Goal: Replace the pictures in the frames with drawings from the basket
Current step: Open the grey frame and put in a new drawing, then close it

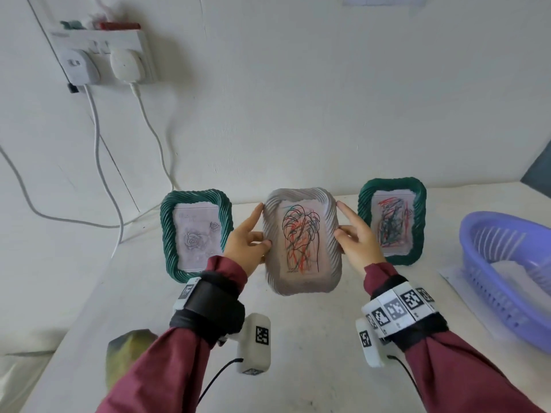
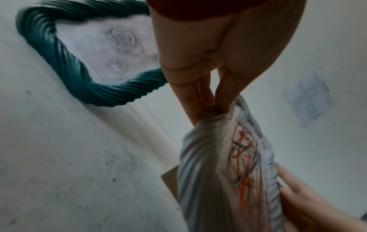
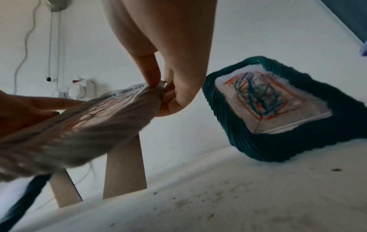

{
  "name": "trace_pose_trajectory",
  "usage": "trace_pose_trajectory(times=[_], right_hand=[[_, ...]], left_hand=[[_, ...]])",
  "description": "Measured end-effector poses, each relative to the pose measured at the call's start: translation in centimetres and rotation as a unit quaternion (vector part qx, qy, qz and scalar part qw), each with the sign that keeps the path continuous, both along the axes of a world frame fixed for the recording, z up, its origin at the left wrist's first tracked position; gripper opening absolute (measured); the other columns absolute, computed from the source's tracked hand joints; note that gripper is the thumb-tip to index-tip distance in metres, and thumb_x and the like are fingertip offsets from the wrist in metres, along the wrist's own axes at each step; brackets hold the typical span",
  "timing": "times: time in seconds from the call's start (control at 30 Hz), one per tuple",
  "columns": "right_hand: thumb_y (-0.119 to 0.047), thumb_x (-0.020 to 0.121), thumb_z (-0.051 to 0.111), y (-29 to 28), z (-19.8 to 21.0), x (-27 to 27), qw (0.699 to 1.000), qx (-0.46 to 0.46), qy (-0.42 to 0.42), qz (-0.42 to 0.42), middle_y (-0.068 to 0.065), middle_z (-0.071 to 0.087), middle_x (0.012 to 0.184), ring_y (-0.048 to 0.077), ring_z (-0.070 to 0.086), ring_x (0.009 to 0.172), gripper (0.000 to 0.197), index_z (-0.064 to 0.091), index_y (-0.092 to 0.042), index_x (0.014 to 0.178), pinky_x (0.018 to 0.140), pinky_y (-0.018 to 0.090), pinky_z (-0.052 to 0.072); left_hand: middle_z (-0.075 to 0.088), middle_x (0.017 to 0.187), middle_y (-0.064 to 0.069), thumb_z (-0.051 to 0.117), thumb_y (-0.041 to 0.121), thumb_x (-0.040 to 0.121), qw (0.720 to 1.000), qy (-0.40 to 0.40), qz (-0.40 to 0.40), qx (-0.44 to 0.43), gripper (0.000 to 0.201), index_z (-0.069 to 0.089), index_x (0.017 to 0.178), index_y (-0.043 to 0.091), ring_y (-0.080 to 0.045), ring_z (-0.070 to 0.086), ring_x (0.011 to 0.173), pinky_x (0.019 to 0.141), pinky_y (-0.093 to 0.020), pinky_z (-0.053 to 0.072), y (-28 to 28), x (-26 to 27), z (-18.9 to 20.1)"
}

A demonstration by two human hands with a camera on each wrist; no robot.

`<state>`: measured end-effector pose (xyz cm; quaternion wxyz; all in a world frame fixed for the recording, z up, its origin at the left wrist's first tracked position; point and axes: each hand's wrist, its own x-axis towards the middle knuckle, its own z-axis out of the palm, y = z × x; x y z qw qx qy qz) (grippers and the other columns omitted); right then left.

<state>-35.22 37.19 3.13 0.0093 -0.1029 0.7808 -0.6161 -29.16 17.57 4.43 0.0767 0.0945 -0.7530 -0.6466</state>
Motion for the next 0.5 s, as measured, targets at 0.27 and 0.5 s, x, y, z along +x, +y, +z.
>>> trace_pose_trajectory(times=[0.27,0.5], right_hand=[[-0.006,0.091,0.051,3.3,0.5,8.0,0.985,-0.122,-0.113,0.052,0.002,0.069,0.101,0.018,0.066,0.090,0.038,0.051,-0.021,0.125,0.075,0.031,0.053],[0.002,0.084,0.053,4.9,-1.3,13.9,0.959,-0.243,-0.139,0.053,0.008,0.074,0.088,0.017,0.070,0.079,0.043,0.055,-0.026,0.116,0.060,0.023,0.054]], left_hand=[[0.060,0.074,-0.006,0.042,-0.015,0.087,0.986,-0.036,-0.008,0.162,0.064,0.036,0.138,0.024,-0.013,0.059,0.066,0.059,-0.023,0.056,1.3,6.7,0.1],[0.067,0.069,0.001,0.041,-0.016,0.088,0.981,-0.076,0.013,0.179,0.060,0.037,0.138,0.017,-0.007,0.060,0.055,0.052,-0.022,0.054,3.3,9.9,-1.4]])
